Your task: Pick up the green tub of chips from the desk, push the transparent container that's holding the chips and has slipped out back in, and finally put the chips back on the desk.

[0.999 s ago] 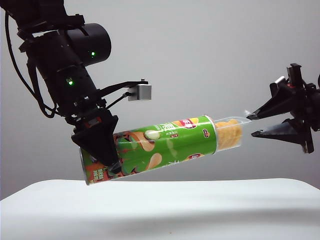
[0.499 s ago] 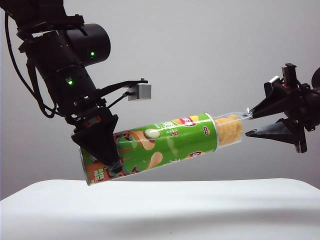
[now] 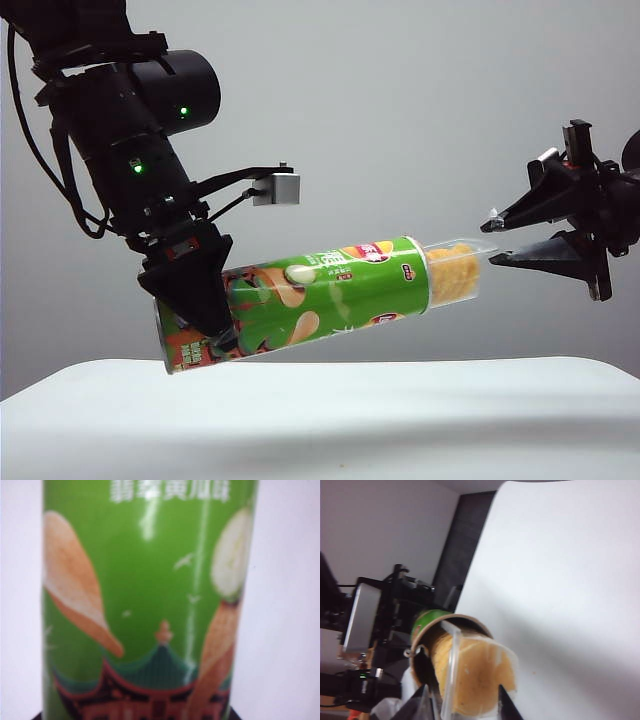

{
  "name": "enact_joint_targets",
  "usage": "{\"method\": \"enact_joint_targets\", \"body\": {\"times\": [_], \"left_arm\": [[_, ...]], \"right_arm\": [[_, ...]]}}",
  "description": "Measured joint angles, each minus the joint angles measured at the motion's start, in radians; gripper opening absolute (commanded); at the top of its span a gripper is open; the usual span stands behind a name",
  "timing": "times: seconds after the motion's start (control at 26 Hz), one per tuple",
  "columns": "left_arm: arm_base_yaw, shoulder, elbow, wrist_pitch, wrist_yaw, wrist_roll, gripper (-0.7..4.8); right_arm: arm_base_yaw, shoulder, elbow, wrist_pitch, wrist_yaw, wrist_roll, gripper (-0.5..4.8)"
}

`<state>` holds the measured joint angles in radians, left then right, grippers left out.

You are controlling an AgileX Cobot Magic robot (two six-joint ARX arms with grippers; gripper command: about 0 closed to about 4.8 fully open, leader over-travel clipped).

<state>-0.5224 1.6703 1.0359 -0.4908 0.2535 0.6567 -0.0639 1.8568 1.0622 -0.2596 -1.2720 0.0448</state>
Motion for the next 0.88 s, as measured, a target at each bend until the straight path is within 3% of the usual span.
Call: {"method": "enact_joint_targets", "body": {"times": [0.35,0.5,0.88], "left_arm": [[0.0,0.0,0.0,0.009,0.008,0.0,2.9],[0.0,0.0,0.0,0.009,0.018,-0.001,2.9],[0.0,0.0,0.0,0.019,0.025,-0.007,2.9]], "right_arm": [[0.027,0.0,0.001,0.0,-0.009,0.018,1.27],[0.034,0.0,0.001,0.008,-0.011,0.018,-0.1],[0.04,0.0,0.002,0.017,-0.016,0.021,-0.06]]}}
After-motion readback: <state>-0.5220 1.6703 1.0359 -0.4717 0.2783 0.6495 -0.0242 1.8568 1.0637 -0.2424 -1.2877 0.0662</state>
